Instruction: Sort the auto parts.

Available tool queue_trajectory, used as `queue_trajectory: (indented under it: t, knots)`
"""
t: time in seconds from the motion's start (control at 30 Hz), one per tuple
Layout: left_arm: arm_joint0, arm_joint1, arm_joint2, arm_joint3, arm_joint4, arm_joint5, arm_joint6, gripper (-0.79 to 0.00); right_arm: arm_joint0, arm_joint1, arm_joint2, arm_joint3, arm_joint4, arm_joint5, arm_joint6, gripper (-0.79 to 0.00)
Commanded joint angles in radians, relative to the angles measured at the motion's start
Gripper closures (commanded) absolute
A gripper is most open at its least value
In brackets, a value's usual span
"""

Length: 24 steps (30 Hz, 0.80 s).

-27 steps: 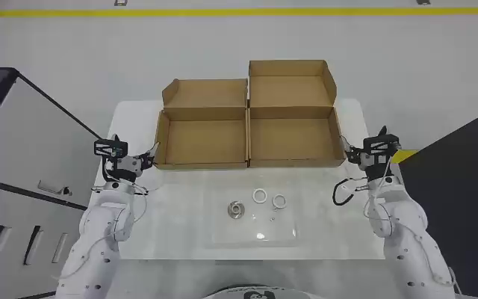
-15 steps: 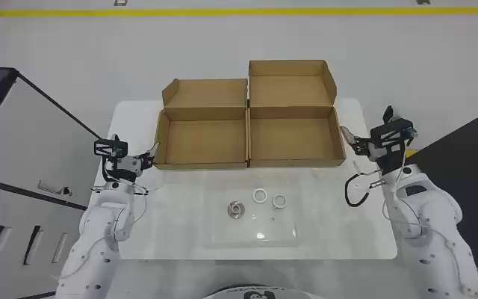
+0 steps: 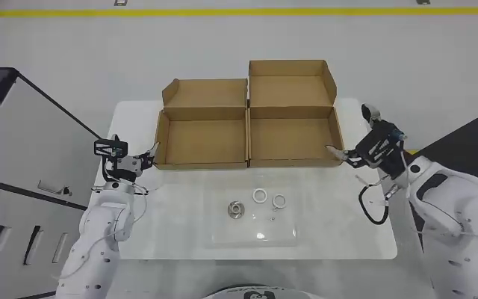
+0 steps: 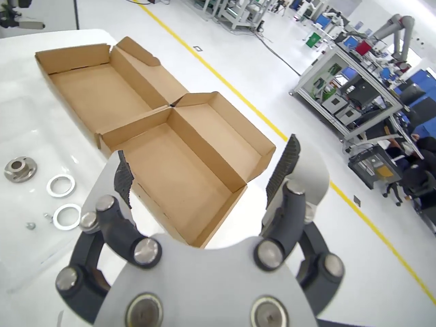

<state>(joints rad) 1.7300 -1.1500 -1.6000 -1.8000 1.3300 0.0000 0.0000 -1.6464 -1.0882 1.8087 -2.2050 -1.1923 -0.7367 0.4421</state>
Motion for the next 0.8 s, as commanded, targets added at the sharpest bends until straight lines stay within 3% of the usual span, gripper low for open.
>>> queue_trajectory:
  t: [0.0, 0.33, 0.77]
  knots:
    - [0.0, 0.0, 0.0, 0.0, 0.0, 0.0, 0.0, -0.785, 0.006, 0.004, -0.007, -0.006, 0.02, -0.035, 0.036, -0.785]
    - [0.0, 0.0, 0.0, 0.0, 0.0, 0.0, 0.0, -0.785, 0.045, 0.027, -0.071, -0.038, 0.112, -0.159, 0.192, -0.785]
    - [0.0, 0.0, 0.0, 0.0, 0.0, 0.0, 0.0, -0.785, 0.086, 0.053, -0.199, -0.048, 0.068, -0.276, 0.286, -0.785]
